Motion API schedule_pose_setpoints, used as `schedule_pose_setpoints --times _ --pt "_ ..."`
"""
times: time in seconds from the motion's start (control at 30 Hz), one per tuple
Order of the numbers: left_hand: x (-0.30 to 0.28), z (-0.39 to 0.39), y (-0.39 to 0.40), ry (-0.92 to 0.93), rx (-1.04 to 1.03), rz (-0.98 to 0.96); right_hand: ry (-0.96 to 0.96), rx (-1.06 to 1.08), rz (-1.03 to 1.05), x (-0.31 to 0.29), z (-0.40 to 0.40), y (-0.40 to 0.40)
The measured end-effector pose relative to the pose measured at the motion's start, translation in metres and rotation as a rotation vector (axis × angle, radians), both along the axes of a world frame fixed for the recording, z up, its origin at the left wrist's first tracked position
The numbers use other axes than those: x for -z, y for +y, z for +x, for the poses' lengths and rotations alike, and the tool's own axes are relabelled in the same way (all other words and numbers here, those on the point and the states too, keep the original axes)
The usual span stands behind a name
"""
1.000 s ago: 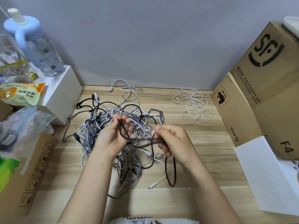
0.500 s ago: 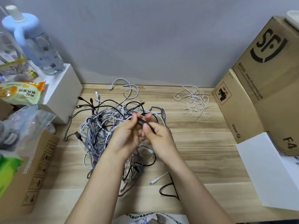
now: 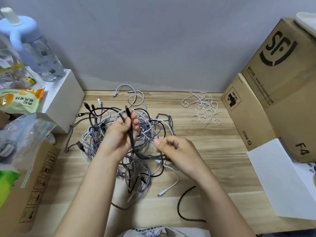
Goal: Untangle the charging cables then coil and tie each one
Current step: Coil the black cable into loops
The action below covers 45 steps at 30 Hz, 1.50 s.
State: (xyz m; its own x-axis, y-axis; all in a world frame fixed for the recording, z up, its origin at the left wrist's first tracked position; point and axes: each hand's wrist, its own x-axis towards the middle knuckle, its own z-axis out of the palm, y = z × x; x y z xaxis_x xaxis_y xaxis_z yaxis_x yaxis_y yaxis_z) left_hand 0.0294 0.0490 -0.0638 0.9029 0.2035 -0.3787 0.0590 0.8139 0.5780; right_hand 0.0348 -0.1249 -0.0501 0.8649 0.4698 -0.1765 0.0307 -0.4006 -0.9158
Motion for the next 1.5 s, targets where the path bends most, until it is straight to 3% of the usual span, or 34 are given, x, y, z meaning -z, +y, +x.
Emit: schedule_pose_setpoints --times 0.13,0.3,0.53,0.7,0.93,1.03,1.17,1.4,1.5 --pt "-0.002 -0.012 -0.038 -0.114 0.067 0.167 0.187 -0.041 0.087 0.01 -0.001 0.011" --pt "0.0 -0.021 -0.049 -0.151 0.095 0.268 0.137 -0.068 0.065 0.02 0.0 0.02" --pt "0.001 -0.023 -0.052 -0.154 0.149 0.167 0.167 -0.049 0.34 0.027 0.002 0.027" --pt "0.006 -0.022 -0.052 -0.132 0.146 0.194 0.158 0.009 0.223 0.028 0.004 0.029" --pt "0.002 0.0 -0.02 0.036 0.169 0.159 -0.007 -0.028 0.051 0.023 0.001 0.021" --pt "0.004 0.022 0.033 0.187 0.052 -0.053 0.083 0.071 0.28 0.008 0.003 -0.001" --pt "0.025 0.04 0.076 0.339 -0.086 -0.115 0.098 0.249 0.479 -0.014 0.012 -0.028" --pt "0.028 0.044 0.09 0.395 0.193 0.173 0.108 0.495 0.384 -0.001 0.038 -0.056" --pt "0.02 0.043 0.102 0.56 0.341 0.461 0.059 0.491 0.286 0.008 0.046 -0.067"
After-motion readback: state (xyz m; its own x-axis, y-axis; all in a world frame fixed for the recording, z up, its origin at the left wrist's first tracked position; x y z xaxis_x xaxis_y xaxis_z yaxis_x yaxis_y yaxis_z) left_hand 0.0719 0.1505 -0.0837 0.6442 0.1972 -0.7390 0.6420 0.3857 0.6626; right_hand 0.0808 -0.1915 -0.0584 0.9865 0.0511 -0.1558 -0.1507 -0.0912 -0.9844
